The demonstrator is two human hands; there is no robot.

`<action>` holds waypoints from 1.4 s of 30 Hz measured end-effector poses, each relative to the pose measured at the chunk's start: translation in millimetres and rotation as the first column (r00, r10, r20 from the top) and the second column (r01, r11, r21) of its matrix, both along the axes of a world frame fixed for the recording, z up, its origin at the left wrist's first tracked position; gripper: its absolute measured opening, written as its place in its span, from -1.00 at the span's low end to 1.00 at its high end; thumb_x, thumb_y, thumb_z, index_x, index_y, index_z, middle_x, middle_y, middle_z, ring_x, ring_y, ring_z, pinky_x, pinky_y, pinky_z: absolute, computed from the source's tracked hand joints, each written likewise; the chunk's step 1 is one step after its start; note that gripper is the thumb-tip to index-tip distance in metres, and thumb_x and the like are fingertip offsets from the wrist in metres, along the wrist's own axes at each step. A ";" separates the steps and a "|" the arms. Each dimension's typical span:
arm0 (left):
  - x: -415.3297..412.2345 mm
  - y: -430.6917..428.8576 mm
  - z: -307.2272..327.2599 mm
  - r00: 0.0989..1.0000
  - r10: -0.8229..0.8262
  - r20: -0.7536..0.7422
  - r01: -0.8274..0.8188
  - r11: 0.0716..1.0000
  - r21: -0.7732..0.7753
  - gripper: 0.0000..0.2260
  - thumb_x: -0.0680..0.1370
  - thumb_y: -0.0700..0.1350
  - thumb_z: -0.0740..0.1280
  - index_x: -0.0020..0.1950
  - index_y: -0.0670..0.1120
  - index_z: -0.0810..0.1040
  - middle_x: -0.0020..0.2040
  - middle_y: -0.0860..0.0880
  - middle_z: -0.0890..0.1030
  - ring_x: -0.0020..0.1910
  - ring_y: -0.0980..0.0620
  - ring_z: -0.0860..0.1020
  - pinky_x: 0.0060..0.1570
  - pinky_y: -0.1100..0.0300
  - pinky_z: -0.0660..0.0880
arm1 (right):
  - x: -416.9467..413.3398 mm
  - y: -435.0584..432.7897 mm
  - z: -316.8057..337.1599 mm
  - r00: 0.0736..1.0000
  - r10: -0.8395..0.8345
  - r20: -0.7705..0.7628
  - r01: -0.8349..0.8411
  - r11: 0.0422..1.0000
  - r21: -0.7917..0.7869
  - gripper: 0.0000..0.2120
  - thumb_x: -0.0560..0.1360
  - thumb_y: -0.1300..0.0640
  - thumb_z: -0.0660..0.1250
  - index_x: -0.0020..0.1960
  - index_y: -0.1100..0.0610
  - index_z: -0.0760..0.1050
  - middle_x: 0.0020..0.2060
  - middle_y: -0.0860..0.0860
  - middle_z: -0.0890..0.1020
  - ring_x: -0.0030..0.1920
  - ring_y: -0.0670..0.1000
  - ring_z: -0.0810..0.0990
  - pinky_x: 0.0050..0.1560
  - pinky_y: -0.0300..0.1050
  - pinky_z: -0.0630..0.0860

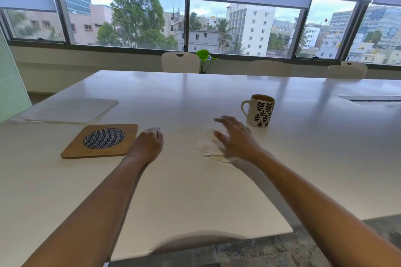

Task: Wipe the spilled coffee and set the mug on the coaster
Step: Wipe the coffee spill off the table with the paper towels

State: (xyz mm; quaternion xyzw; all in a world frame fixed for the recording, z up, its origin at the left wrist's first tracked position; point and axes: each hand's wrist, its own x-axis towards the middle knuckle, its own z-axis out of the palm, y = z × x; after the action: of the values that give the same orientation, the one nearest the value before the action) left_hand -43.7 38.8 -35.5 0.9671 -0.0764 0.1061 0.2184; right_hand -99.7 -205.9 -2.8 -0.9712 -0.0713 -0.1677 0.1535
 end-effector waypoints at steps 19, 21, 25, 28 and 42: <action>8.2 2.5 -1.4 0.998 -0.052 -0.027 0.053 0.998 0.045 -0.64 0.64 -0.18 -0.02 0.40 -0.24 0.30 0.42 -0.20 0.38 0.43 -0.11 0.32 0.38 0.10 0.24 | -6.6 -12.4 -28.5 0.913 0.058 -0.404 -0.173 0.952 -0.254 -0.51 0.59 -0.24 -0.20 0.49 -0.28 -0.20 0.52 -0.23 -0.20 0.54 -0.06 -0.24 0.50 0.01 -0.24; 7.8 2.2 -0.4 0.998 -0.062 -0.033 0.063 0.997 0.042 -0.62 0.65 -0.12 -0.05 0.41 -0.20 0.31 0.43 -0.18 0.38 0.44 -0.08 0.31 0.39 0.10 0.22 | 23.3 -11.9 -28.5 0.915 -0.084 -0.393 -0.008 0.974 -0.227 -0.49 0.61 -0.18 -0.19 0.54 -0.16 -0.16 0.54 -0.14 -0.17 0.55 0.01 -0.19 0.50 0.07 -0.21; 6.4 0.9 -0.1 0.994 0.002 -0.113 -0.008 0.999 -0.053 -0.51 0.65 0.07 -0.11 0.43 -0.17 0.32 0.41 -0.18 0.40 0.41 -0.11 0.34 0.38 0.05 0.24 | 61.1 26.2 -27.1 0.892 -0.199 -0.406 0.144 0.976 -0.162 -0.49 0.63 -0.09 -0.17 0.56 -0.04 -0.12 0.56 -0.06 -0.14 0.55 0.09 -0.18 0.50 0.08 -0.22; 5.2 0.9 1.6 0.983 0.064 -0.173 -0.081 0.993 -0.091 -0.42 0.62 0.16 -0.17 0.42 -0.18 0.31 0.35 -0.21 0.45 0.34 -0.17 0.40 0.32 0.00 0.30 | 65.2 65.9 -23.8 0.905 -0.078 -0.419 0.018 0.989 -0.144 -0.50 0.64 -0.07 -0.17 0.56 -0.06 -0.10 0.56 -0.05 -0.13 0.55 0.09 -0.17 0.51 0.08 -0.22; 1.7 1.0 2.0 0.998 -0.057 -0.006 0.056 0.992 -0.111 -0.53 0.66 0.01 -0.14 0.48 -0.14 0.26 0.44 -0.14 0.38 0.44 -0.04 0.32 0.42 0.15 0.18 | 95.7 112.3 -22.9 0.907 0.117 -0.404 -0.181 0.976 -0.124 -0.50 0.64 -0.10 -0.21 0.56 -0.05 -0.11 0.55 -0.10 -0.12 0.55 -0.01 -0.16 0.53 0.01 -0.20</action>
State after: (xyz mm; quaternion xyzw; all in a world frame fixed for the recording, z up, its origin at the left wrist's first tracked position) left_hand -42.0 39.8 -33.5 0.9514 -0.0966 0.0995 0.2751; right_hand -4.0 -93.6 -25.7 -0.9858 -0.1263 0.0497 0.0993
